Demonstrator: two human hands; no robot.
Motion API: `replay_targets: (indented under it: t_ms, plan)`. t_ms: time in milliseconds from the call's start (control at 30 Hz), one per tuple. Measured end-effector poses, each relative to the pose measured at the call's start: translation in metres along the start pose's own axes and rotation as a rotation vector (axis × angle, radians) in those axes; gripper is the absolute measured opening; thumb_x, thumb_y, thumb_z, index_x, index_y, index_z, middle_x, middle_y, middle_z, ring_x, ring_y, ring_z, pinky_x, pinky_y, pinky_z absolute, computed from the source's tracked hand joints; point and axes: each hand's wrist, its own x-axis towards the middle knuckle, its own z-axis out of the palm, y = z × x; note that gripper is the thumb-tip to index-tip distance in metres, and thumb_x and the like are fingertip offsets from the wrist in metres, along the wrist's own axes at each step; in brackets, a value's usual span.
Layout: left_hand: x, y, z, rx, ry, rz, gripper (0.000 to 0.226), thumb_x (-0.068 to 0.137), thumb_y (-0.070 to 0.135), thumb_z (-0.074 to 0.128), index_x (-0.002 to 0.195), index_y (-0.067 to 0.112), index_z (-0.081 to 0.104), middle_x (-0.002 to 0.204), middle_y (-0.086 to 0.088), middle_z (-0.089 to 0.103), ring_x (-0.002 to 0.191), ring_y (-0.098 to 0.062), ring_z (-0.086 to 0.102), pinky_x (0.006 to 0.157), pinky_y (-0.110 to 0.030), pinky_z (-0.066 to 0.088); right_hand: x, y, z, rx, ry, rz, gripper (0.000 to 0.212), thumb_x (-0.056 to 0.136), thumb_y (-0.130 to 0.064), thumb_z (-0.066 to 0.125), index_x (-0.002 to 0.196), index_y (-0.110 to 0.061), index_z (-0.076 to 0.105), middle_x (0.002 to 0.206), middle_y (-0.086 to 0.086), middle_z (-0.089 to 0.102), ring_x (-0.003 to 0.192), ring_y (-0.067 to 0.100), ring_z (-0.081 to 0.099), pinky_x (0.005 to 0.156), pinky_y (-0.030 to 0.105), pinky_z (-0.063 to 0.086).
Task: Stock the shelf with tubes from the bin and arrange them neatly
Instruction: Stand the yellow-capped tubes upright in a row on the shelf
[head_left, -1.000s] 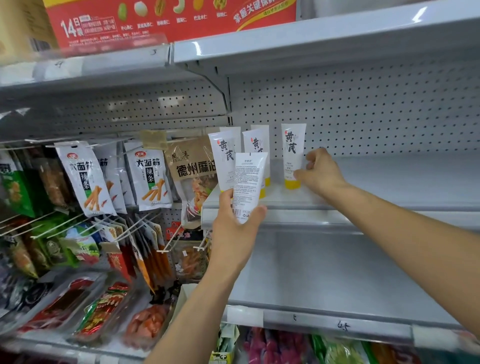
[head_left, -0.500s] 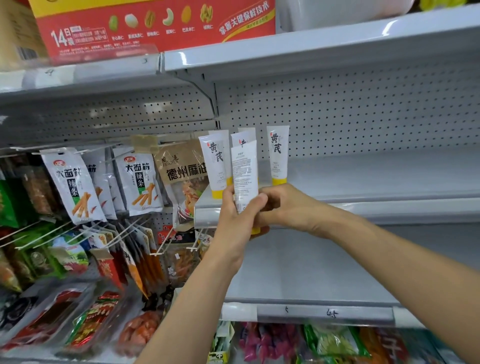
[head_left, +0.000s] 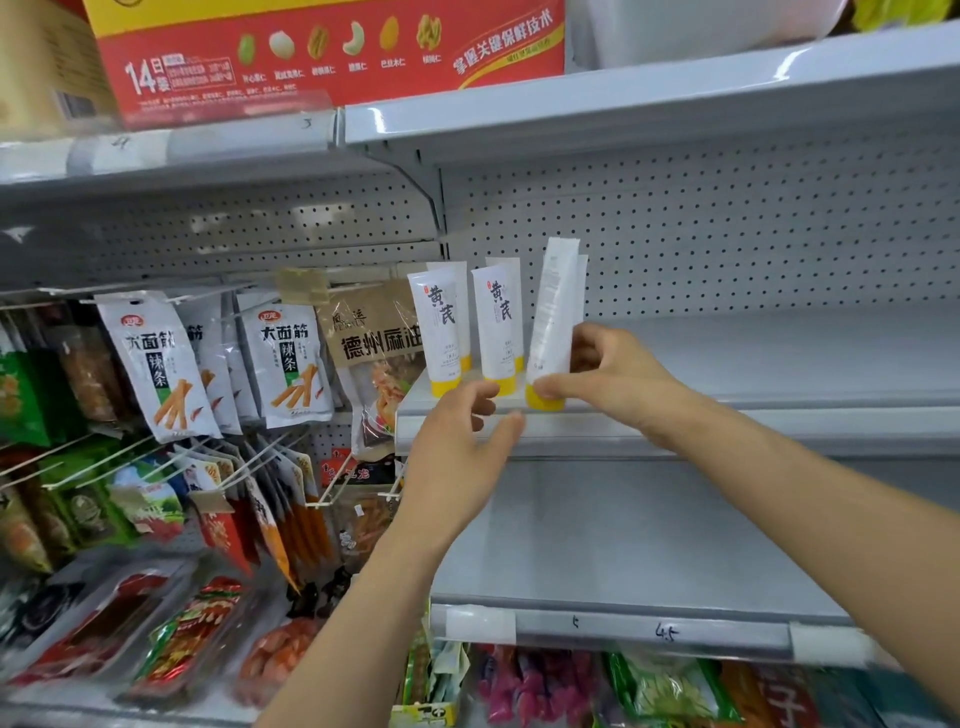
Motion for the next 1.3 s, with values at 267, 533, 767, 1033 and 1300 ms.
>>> replay_targets:
  t_ms: [267, 533, 767, 1033, 1300]
  plan:
    - [-0.003, -0.01, 0.002, 0.327, -0.073, 0.025, 0.027, 0.091, 0.047, 0.055, 0.115, 0.034, 0.055, 0.097, 0.016, 0.062, 0.087, -0.004, 0.059, 0.078, -0.036, 0.055, 0.042, 0.023, -0.009, -0.195, 0.123, 0.069, 0.046, 0.069, -0.013, 0.082, 0.107, -0.009, 0.056, 0.094, 0.001, 0.064, 0.084, 0.017, 0.063, 0.07, 0.026, 0.049]
    - [0.0, -0.015, 0.001, 0.329, -0.127, -0.012, 0.026, 0.092, 0.044, 0.054, 0.115, 0.033, 0.056, 0.096, 0.016, 0.062, 0.086, -0.003, 0.06, 0.081, -0.036, 0.054, 0.061, 0.045, -0.001, -0.221, 0.075, 0.109, 0.044, 0.069, -0.01, 0.081, 0.104, -0.016, 0.054, 0.101, 0.004, 0.064, 0.091, 0.021, 0.063, 0.081, 0.035, 0.055]
    - [0.003, -0.017, 0.005, 0.327, -0.139, -0.039, 0.026, 0.092, 0.045, 0.054, 0.115, 0.033, 0.056, 0.093, 0.019, 0.06, 0.087, -0.003, 0.061, 0.082, -0.037, 0.055, 0.065, 0.042, 0.001, -0.242, 0.046, 0.112, 0.051, 0.072, -0.009, 0.079, 0.117, -0.011, 0.055, 0.103, 0.004, 0.063, 0.094, 0.021, 0.062, 0.076, 0.028, 0.049]
    - [0.003, -0.018, 0.005, 0.334, -0.152, -0.048, 0.027, 0.092, 0.045, 0.054, 0.117, 0.034, 0.055, 0.093, 0.019, 0.06, 0.089, -0.005, 0.061, 0.082, -0.039, 0.055, 0.059, 0.04, 0.001, -0.336, 0.075, 0.146, 0.051, 0.075, -0.013, 0.077, 0.12, -0.009, 0.053, 0.11, 0.005, 0.063, 0.098, 0.022, 0.06, 0.082, 0.03, 0.049]
    - [-0.012, -0.028, -0.003, 0.273, -0.145, 0.001, 0.031, 0.091, 0.044, 0.057, 0.119, 0.032, 0.053, 0.098, 0.016, 0.065, 0.085, -0.006, 0.063, 0.079, -0.038, 0.055, -0.009, 0.032, 0.013, -0.475, 0.272, -0.072, 0.031, 0.083, -0.02, 0.066, 0.113, -0.018, 0.058, 0.096, -0.006, 0.061, 0.089, 0.017, 0.058, 0.087, 0.039, 0.05]
